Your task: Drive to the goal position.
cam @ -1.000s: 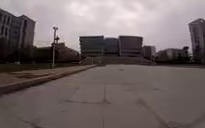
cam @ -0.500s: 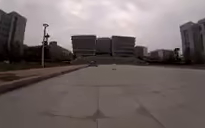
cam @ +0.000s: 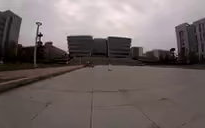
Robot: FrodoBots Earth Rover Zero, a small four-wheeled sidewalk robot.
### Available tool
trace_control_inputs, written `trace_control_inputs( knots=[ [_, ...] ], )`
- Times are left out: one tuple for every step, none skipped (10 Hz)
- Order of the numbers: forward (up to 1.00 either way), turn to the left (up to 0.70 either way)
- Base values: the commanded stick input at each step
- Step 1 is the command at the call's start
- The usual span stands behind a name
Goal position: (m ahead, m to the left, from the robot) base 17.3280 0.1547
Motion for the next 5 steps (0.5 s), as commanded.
trace_control_inputs(
  knots=[
    [1.0, 0.0],
    [1.0, 0.0],
    [1.0, 0.0],
    [1.0, 0.0],
    [1.0, 0.0]
  ],
)
